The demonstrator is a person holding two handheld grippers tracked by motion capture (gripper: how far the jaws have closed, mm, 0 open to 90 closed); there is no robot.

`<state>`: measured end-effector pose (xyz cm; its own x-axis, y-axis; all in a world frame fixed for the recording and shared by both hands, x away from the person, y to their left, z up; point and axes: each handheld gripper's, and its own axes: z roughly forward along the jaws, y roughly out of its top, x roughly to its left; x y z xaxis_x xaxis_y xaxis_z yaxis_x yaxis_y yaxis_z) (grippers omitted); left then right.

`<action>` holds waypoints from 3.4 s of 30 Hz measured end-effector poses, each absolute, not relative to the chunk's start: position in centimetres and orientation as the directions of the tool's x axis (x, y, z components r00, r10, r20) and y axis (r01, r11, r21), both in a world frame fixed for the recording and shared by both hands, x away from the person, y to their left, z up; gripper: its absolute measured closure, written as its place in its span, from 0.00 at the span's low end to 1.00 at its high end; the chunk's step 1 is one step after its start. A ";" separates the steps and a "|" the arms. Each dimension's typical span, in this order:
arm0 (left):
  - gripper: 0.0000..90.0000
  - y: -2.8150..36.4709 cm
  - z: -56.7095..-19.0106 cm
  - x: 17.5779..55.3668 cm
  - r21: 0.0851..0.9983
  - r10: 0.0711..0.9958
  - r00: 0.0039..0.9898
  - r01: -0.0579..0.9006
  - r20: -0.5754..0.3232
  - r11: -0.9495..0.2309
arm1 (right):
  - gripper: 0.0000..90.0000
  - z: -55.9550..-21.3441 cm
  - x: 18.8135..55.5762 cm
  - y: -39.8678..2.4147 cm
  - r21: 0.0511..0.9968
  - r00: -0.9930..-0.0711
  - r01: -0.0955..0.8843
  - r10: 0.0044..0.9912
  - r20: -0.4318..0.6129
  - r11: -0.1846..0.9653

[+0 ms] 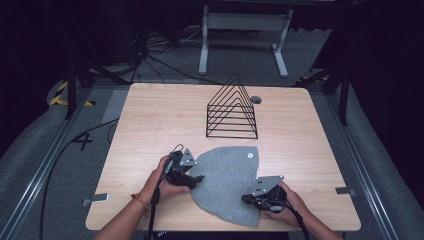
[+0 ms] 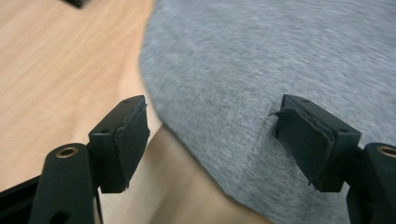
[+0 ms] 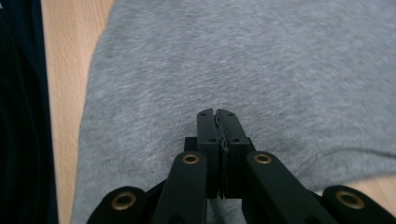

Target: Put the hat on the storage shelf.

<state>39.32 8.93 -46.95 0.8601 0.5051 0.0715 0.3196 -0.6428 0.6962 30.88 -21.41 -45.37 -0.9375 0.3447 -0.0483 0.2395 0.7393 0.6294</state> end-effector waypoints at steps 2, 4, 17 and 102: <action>0.29 8.6 -46.9 39.8 0.697 0.516 0.852 0.319 0.086 -0.642 | 0.97 -45.5 30.7 -21.0 0.640 -0.936 0.251 0.352 -0.032 0.726; 0.29 8.3 -46.3 40.2 0.679 0.527 0.843 0.323 0.110 -0.659 | 0.91 -45.3 30.7 -20.7 0.634 -0.933 0.246 0.356 -0.049 0.733; 0.34 4.2 -44.7 34.9 0.722 0.337 0.941 0.206 0.040 -0.661 | 0.81 -41.9 38.5 -24.6 0.698 -0.797 0.293 0.571 -0.199 0.653; 0.97 9.0 -42.8 42.4 0.742 0.570 0.821 0.396 -0.022 -0.541 | 0.96 -42.1 43.2 -23.5 0.717 -0.738 0.485 0.674 0.030 0.500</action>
